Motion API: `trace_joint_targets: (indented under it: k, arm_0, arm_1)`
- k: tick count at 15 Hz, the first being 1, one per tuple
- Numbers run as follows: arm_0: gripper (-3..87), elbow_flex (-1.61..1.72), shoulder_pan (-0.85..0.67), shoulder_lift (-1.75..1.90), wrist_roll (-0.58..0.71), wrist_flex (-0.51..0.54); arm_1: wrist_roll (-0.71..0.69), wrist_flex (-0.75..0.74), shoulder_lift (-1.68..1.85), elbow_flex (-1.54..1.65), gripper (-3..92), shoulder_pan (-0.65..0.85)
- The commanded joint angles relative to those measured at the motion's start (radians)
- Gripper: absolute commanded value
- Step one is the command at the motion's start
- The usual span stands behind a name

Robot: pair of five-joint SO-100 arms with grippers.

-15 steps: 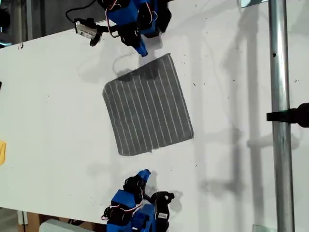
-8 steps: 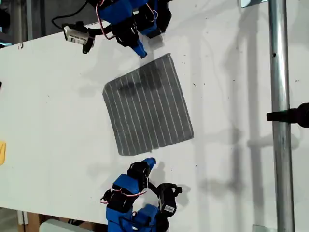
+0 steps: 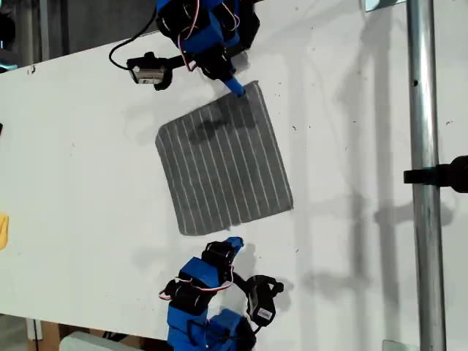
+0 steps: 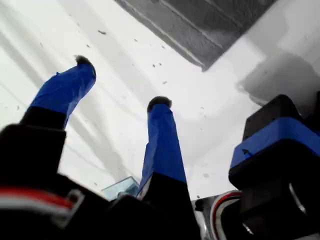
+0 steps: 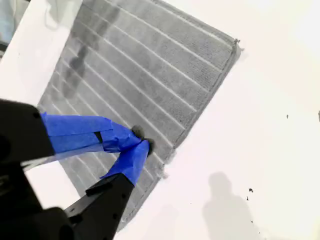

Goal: Grasp corners of a towel and fold twice.

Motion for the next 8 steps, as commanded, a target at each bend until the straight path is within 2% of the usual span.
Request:
trace_joint_targets:
  k: [1,3,5,7,8]
  arm_0:
    - [-2.7,-0.055,0.026,0.008,-0.006,0.011]
    - [-2.7,-0.06,0.026,0.0,-0.008,0.023]
    - [-2.4,-0.078,0.023,-0.032,-0.005,0.026]
    - [-1.0,-0.112,0.018,-0.081,0.003,0.029]
    - [-0.2,-0.123,0.018,-0.092,0.003,0.029]
  arm_1:
    - [0.098,-0.143,0.126,0.255,27.4,-0.072]
    - [0.147,-0.278,0.15,0.407,28.4,-0.124]
    - [0.123,-0.339,0.011,0.405,30.6,-0.114]
    - [0.109,-0.518,-0.11,0.488,31.3,-0.094]
    - [0.103,-0.548,-0.112,0.525,31.2,-0.071]
